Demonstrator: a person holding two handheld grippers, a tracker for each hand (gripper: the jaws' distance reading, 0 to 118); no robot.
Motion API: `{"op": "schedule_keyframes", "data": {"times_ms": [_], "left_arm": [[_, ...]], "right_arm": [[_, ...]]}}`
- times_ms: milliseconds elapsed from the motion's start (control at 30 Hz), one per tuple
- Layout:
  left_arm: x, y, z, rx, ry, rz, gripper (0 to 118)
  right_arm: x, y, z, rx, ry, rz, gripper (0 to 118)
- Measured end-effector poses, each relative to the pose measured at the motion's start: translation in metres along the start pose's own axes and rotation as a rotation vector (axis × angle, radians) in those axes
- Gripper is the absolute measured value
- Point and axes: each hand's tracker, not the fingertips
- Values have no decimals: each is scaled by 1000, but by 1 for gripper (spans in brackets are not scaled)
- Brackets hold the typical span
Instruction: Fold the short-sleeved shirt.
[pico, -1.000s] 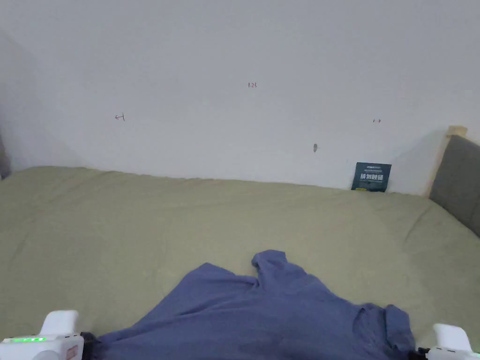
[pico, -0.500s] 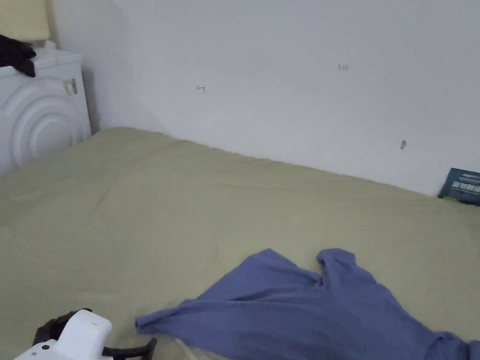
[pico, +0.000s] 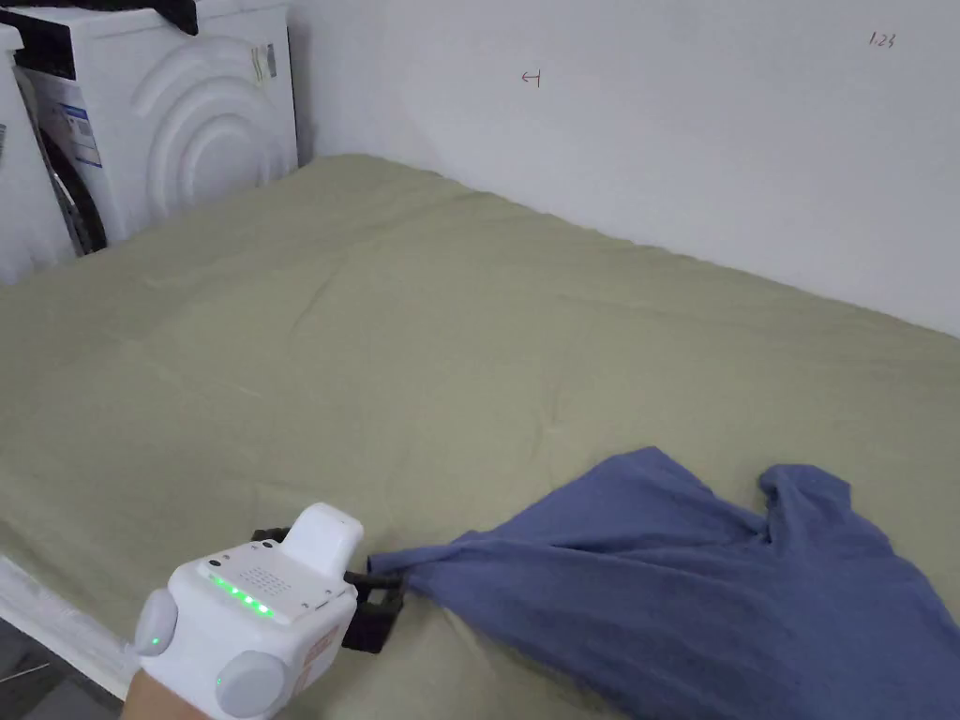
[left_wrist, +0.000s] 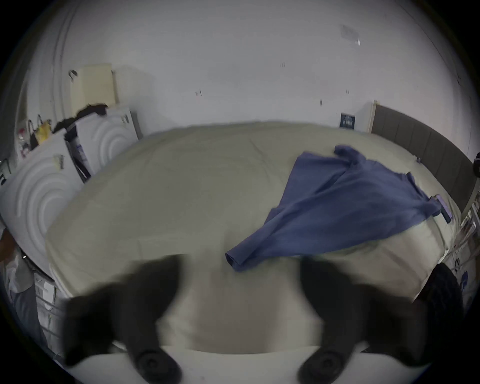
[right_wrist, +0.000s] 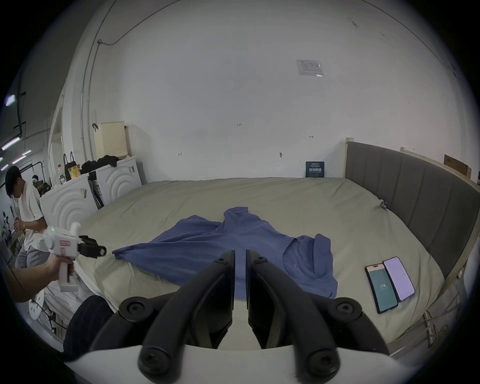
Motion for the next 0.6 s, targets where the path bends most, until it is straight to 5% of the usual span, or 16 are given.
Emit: {"op": "schedule_keyframes", "data": {"times_ms": [267,467,600], "left_arm": [[-10,4,-76,-94,-6,-22,105],[4,12,-83,-107,-89,-23,15],[26,21,-55,-92,-116,-21,6]], "right_arm": [[-16,10,-28,-54,12,41,11],[-18,14,-50,-87,33,39,11],[-14,28,-80,-136,55,72,11]]}}
